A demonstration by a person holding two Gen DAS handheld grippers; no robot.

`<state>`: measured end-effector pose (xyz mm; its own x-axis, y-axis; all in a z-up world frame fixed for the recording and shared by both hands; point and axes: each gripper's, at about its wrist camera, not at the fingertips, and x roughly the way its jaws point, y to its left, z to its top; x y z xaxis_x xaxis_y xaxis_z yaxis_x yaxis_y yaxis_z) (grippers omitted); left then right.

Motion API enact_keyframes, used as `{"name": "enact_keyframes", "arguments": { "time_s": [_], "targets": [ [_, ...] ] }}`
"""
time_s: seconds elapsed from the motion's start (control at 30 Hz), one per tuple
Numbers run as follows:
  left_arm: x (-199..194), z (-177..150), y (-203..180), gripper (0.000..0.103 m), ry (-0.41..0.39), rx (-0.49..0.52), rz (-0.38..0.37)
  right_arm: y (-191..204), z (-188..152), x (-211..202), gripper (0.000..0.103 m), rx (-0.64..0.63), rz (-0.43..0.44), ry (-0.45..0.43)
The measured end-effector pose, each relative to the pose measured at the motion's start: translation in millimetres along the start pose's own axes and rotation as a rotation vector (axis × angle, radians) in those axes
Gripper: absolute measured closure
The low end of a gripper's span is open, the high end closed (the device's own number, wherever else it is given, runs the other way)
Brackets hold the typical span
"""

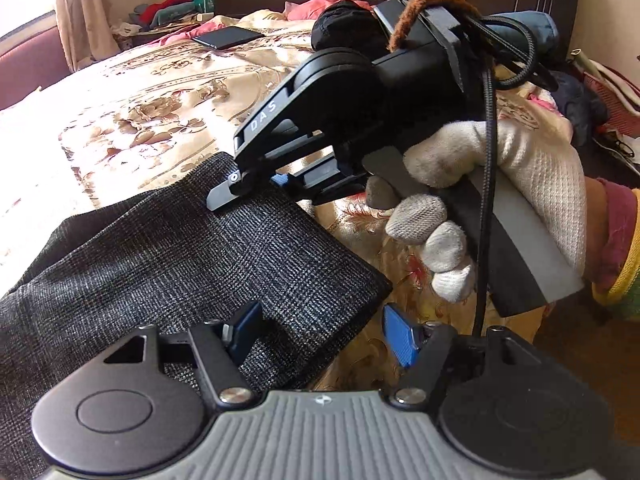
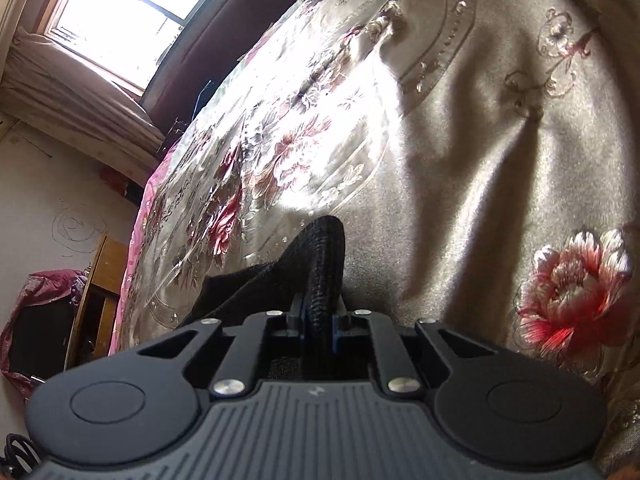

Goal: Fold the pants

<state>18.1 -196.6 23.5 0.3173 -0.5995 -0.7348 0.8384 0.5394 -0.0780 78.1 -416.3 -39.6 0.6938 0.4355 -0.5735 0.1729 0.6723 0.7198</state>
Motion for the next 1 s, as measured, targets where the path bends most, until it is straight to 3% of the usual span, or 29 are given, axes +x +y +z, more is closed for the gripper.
{"name": "enact_keyframes", "arguments": {
  "time_s": [0.27,0.4,0.57,0.7,0.77,0.83,1.0],
  "targets": [
    [-33,-18,23,0.025,-0.027,0.009,0.099,6,-23,-29,0.07,-0.05,-0.001,0.007],
    [-40,-27,50,0.025,-0.013,-0.038,0.152,3,-37,-29,0.068,-0.028,0.007,0.033],
    [-49,-42,72,0.025,-0.016,-0.136,0.131,-1,-40,-27,0.068,0.043,0.033,0.034],
    [-52,-48,69,0.025,-0.04,-0.147,0.127,-3,-32,-14,0.067,0.064,0.033,0.055],
    [-52,-48,67,0.025,-0.047,-0.143,0.124,-1,-31,-8,0.07,0.075,0.028,0.049],
    [-55,-48,67,0.025,-0.052,-0.135,0.121,7,-33,-8,0.088,0.069,-0.008,0.036],
    [-59,-51,71,0.025,-0.069,-0.135,0.122,31,-35,-21,0.092,0.036,-0.04,0.007]
  ]
}}
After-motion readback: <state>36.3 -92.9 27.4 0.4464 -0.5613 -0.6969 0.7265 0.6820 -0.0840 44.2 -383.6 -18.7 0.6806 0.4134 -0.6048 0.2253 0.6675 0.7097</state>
